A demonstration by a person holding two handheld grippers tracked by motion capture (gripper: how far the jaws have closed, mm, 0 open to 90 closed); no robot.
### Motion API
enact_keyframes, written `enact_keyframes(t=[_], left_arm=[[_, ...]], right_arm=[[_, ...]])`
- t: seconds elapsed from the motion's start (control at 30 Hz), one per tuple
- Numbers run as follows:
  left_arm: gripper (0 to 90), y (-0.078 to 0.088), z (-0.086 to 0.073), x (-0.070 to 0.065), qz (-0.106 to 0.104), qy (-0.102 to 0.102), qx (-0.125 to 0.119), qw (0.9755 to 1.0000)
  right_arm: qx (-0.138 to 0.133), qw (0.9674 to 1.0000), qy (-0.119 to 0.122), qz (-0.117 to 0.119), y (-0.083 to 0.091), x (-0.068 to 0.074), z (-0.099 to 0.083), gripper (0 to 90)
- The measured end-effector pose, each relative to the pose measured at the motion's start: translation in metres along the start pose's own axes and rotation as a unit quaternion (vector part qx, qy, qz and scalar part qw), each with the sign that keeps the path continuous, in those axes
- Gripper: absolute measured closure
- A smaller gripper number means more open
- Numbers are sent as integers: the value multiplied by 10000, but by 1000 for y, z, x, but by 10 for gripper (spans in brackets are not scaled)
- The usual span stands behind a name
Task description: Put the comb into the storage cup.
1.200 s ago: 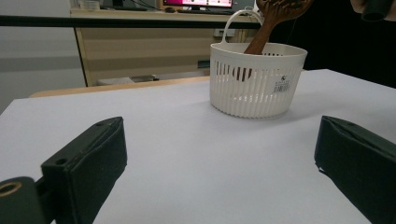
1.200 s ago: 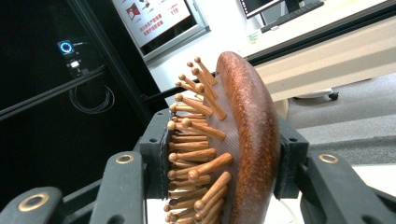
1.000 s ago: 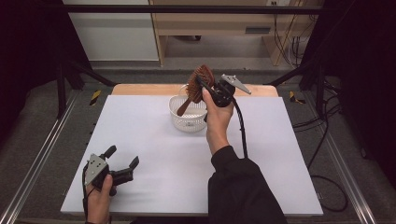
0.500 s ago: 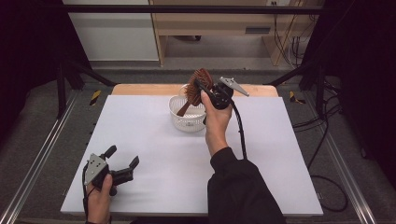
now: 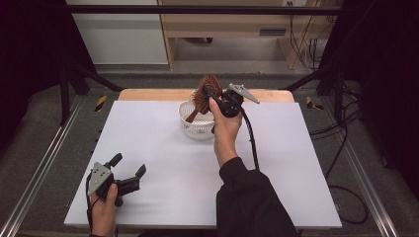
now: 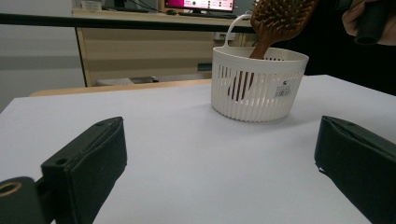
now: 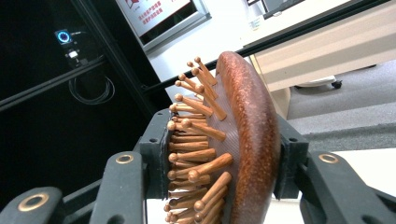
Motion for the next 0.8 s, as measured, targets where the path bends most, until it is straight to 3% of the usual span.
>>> enact_keyframes(t=[0.8], left_arm=[[25,-1,-1,-1,-36,3,36,10000]], right_arm=[[-45,10000,30,-39,3,-6,1,509]])
Point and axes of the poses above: each handheld gripper's, and its own axes: y roughly backward along the jaws, z roughly out of its top, x roughly to its left, the point moved 3 cm from there along -y, roughly forward along the jaws, and after that the axes turned 1 degree about x, right-handed, at the moved point
